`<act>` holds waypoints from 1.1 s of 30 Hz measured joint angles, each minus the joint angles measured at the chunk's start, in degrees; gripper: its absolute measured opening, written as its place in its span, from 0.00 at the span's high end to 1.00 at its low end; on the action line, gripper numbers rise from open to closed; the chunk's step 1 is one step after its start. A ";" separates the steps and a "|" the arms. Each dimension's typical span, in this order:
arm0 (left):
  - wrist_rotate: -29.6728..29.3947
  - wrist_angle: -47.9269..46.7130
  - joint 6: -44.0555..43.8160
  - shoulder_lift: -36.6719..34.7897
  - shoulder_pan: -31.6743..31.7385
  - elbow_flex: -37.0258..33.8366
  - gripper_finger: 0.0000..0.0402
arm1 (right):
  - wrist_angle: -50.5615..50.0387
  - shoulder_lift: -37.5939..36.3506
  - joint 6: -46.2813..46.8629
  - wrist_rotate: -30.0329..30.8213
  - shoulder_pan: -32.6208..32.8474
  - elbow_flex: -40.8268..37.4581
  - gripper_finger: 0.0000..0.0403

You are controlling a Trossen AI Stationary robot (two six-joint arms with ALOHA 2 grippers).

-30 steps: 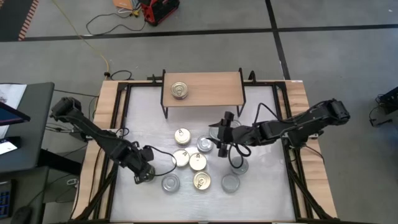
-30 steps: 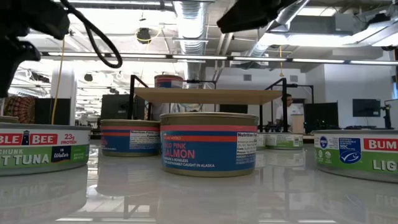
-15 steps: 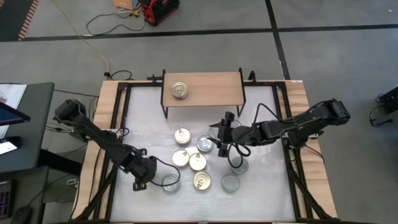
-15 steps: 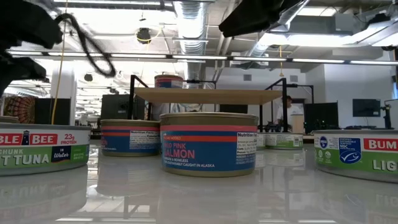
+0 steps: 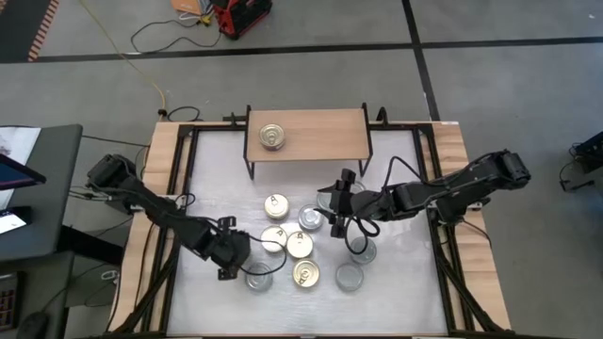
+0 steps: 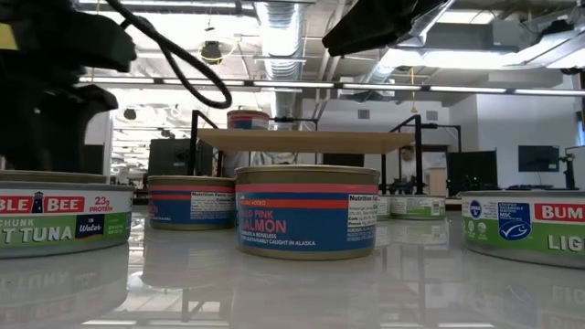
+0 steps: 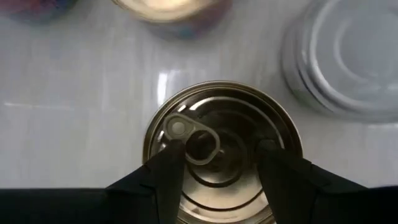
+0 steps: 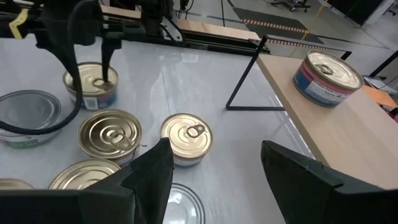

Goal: Stack canned seafood by type on shelf
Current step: Stack the blue tuna can on top of the blue tuna can

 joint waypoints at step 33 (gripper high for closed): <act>13.17 -7.10 7.66 -12.48 21.58 -5.75 0.65 | 0.63 0.00 -0.08 0.00 1.82 0.00 0.32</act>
